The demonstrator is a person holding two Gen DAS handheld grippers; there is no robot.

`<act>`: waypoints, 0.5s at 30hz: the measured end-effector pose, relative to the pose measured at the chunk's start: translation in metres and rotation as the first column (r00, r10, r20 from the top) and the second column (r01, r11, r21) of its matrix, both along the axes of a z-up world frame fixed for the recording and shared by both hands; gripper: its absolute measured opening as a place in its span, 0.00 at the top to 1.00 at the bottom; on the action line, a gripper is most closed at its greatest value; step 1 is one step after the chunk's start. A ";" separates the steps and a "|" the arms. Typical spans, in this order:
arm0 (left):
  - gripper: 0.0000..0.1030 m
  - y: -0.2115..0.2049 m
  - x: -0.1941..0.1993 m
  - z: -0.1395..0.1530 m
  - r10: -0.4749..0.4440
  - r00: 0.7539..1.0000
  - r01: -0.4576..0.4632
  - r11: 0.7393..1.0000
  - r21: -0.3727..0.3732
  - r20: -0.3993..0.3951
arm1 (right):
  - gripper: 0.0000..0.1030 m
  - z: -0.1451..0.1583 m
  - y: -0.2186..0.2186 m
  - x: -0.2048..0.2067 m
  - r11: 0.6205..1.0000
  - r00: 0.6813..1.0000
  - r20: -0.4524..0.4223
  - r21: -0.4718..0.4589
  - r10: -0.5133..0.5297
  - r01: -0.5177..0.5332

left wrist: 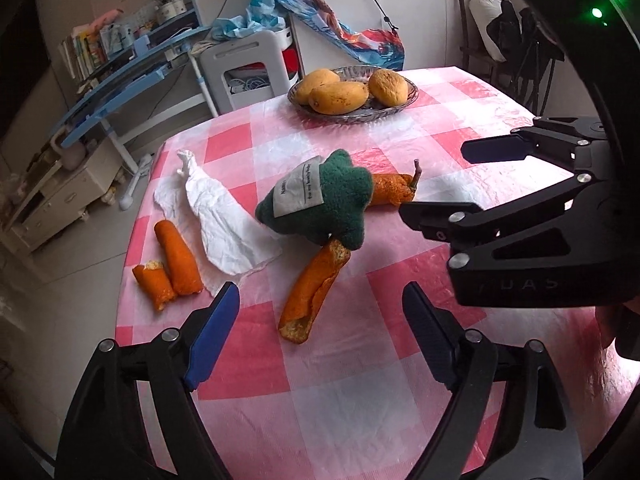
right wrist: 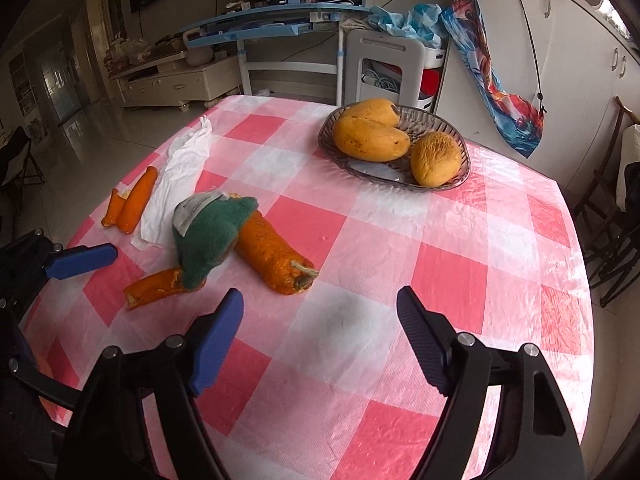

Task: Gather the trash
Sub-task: 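Move both tools back over the table toward the orange food scraps, then grasp the orange bread stick with the left gripper while the right gripper grasps another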

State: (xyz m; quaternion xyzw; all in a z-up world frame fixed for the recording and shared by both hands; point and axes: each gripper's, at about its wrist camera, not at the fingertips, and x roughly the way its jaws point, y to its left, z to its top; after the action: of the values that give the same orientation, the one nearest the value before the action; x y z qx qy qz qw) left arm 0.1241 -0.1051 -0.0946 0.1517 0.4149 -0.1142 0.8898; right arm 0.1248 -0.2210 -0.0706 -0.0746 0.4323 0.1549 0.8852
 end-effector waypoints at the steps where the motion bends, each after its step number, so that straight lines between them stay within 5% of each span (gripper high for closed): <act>1: 0.22 -0.001 0.002 0.001 -0.004 1.000 0.004 1.000 0.006 0.006 | 0.26 -0.001 0.000 0.001 1.000 1.000 -0.003 -0.002 -0.001 0.001; 8: 0.22 0.015 0.023 0.000 0.040 0.998 -0.042 0.998 -0.049 -0.038 | 0.26 0.001 -0.008 0.014 0.997 0.999 -0.019 0.060 -0.042 0.043; 12: 0.39 0.021 0.034 -0.008 0.036 0.995 -0.043 0.996 -0.082 -0.092 | 0.26 0.004 -0.008 0.022 0.994 0.999 -0.024 0.098 -0.047 0.049; 15: 0.62 0.019 0.035 -0.008 0.010 0.994 -0.024 0.992 -0.124 -0.112 | 0.26 0.013 -0.009 0.024 0.987 0.998 -0.015 0.153 -0.055 0.056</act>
State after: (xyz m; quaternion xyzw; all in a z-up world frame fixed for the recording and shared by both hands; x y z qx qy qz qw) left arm 0.1593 -0.0857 -0.1025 0.0853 0.4569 -0.1406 0.8742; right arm 0.1484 -0.2299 -0.0578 0.0067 0.4256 0.1634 0.8900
